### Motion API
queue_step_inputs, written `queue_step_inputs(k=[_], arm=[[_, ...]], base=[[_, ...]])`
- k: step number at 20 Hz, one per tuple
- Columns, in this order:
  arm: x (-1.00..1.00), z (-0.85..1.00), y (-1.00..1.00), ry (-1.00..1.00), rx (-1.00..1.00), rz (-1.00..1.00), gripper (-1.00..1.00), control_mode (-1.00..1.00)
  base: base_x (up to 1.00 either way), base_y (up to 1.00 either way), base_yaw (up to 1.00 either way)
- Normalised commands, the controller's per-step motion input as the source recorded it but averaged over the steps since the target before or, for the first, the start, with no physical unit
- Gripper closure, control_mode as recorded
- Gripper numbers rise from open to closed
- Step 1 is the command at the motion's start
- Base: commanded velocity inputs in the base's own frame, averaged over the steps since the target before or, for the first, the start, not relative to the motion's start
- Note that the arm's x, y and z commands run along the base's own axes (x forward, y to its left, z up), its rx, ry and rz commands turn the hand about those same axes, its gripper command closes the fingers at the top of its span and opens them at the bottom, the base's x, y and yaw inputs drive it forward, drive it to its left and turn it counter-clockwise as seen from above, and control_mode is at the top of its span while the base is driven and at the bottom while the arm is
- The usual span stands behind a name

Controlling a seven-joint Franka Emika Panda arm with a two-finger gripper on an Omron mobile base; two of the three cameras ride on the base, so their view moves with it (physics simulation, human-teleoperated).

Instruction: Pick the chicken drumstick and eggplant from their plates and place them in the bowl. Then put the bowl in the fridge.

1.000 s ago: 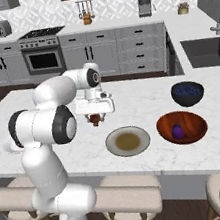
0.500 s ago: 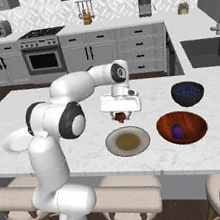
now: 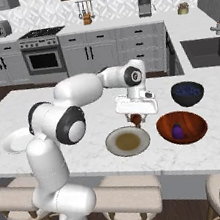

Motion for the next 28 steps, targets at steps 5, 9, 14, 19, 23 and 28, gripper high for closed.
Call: queue_step_inputs(k=[5,9,14,19,23,28], arm=[[0.00,-0.05,-0.40,-0.38,-0.08,0.00,1.00,-1.00],[0.08,-0.05,-0.56,-0.20,-0.05,0.00,1.00,-1.00],[0.22,0.00,-0.74,0.00,0.00,0.00,1.00,-1.00],[0.40,0.00,-0.64,0.00,0.00,0.00,1.00,-1.00],[0.43,-0.13,-0.44,0.00,0.00,0.00,1.00,-1.00],[0.18,-0.44,-0.38,0.00,0.00,0.00,1.00,-1.00]], base=[[0.00,0.00,0.00],[0.00,0.00,0.00],[0.00,0.00,0.00],[0.00,0.00,0.00],[0.00,0.00,0.00],[0.00,0.00,0.00]])
